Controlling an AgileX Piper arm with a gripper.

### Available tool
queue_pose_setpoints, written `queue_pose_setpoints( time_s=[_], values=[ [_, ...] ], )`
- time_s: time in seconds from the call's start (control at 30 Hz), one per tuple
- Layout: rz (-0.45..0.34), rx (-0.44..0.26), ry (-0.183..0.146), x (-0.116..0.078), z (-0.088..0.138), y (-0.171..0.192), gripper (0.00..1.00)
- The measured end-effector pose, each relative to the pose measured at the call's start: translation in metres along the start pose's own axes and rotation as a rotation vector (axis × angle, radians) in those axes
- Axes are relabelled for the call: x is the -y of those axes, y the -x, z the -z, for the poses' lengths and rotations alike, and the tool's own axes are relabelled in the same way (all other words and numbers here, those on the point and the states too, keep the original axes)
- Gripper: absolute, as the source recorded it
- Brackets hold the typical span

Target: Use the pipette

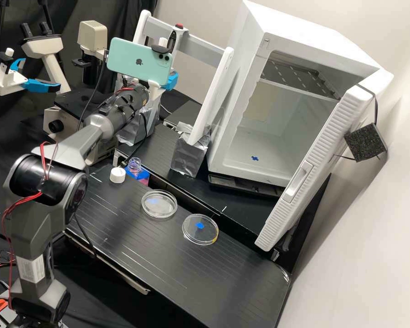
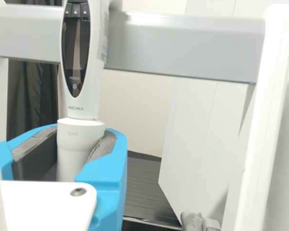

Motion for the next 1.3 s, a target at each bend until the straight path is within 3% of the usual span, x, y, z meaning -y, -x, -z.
queue_pose_setpoints(
  time_s=[0.57,0.7,0.9,1.13,1.23,1.3],
  values=[
    [-0.014,0.018,-0.006,-0.007,-0.006,-0.001,0.0],
    [-0.036,0.013,0.012,-0.017,-0.005,0.0,0.0],
    [-0.082,-0.002,0.011,-0.033,0.0,0.004,0.0],
    [-0.098,-0.026,-0.012,-0.041,0.003,0.017,0.0],
    [-0.095,-0.036,-0.008,-0.038,0.002,0.028,0.0],
    [-0.095,-0.044,-0.026,-0.034,-0.002,0.035,0.0]
  ],
)
